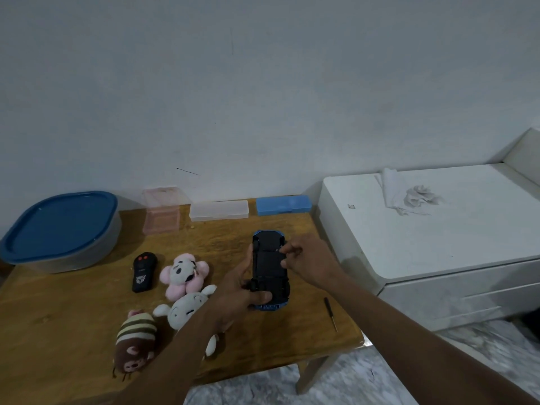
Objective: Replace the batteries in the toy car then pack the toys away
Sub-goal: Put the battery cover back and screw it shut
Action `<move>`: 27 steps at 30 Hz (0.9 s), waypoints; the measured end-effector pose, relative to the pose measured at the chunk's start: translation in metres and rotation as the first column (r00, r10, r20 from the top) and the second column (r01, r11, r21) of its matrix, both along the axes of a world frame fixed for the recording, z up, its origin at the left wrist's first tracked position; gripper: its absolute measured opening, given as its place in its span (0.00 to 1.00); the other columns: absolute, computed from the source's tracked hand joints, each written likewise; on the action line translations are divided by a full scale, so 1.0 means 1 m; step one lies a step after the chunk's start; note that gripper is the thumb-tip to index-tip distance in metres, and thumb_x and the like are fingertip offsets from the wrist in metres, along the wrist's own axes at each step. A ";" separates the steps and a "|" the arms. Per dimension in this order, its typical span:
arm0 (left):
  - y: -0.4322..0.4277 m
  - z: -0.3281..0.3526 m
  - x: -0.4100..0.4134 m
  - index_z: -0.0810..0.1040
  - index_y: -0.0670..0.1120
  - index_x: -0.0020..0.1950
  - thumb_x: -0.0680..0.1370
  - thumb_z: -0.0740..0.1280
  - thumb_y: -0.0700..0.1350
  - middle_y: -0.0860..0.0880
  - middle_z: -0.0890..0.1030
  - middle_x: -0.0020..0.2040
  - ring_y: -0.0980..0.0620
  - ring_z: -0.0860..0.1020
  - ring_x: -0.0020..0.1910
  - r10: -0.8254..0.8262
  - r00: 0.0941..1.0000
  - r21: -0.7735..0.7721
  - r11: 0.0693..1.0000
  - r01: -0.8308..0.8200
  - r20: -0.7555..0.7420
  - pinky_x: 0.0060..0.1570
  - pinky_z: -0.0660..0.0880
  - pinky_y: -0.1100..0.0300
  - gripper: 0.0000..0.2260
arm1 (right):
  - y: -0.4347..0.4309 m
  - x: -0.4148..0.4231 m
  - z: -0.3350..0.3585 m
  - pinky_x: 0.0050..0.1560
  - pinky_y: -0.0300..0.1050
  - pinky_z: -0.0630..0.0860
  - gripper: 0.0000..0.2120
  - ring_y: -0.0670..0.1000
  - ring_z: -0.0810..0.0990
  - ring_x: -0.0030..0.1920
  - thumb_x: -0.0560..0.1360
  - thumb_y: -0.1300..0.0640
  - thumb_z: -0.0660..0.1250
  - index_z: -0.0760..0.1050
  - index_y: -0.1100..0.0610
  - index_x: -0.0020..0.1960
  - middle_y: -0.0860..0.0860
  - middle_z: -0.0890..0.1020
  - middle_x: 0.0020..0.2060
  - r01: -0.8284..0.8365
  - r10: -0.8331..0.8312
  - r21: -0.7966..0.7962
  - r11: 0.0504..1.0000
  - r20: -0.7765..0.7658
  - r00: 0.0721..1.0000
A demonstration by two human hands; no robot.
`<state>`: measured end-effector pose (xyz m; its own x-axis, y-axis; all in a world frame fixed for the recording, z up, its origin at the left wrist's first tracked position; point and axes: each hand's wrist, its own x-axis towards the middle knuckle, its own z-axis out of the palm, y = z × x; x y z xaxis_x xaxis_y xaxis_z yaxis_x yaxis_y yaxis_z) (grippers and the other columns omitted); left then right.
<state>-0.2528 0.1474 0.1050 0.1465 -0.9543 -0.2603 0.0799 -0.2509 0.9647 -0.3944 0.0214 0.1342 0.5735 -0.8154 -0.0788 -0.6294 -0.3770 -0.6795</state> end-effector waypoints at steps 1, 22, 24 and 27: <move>0.000 -0.001 0.000 0.60 0.73 0.63 0.72 0.70 0.28 0.51 0.82 0.57 0.54 0.82 0.54 -0.001 1.000 0.003 1.000 0.001 0.001 0.42 0.80 0.61 0.42 | 0.000 0.000 0.000 0.42 0.34 0.73 0.08 0.41 0.78 0.41 0.72 0.58 0.73 0.81 0.52 0.50 0.42 0.80 0.38 0.015 -0.015 0.009 1.000 0.016 1.000; 0.001 -0.002 0.001 0.58 0.72 0.65 0.71 0.72 0.31 0.48 0.82 0.59 0.49 0.81 0.57 -0.024 0.997 0.048 0.998 0.028 -0.068 0.47 0.80 0.54 0.42 | 0.000 -0.006 0.006 0.41 0.40 0.82 0.04 0.52 0.84 0.40 0.72 0.67 0.71 0.81 0.63 0.47 0.59 0.84 0.42 0.054 -0.142 0.358 0.932 0.223 0.965; 0.001 -0.002 0.001 0.58 0.72 0.65 0.71 0.72 0.30 0.48 0.82 0.59 0.49 0.81 0.57 -0.018 0.998 0.047 0.999 0.021 -0.064 0.46 0.80 0.55 0.42 | -0.001 -0.005 0.005 0.42 0.42 0.82 0.04 0.52 0.84 0.41 0.72 0.67 0.71 0.81 0.62 0.46 0.58 0.84 0.41 0.052 -0.126 0.330 0.943 0.208 0.970; 0.001 -0.003 0.001 0.58 0.72 0.65 0.71 0.72 0.29 0.47 0.82 0.60 0.48 0.80 0.58 -0.007 0.998 0.048 0.999 0.010 -0.058 0.46 0.80 0.56 0.43 | 0.000 -0.002 0.004 0.43 0.43 0.82 0.02 0.48 0.83 0.40 0.72 0.62 0.72 0.82 0.57 0.43 0.51 0.83 0.39 0.057 -0.089 0.225 0.973 0.135 0.987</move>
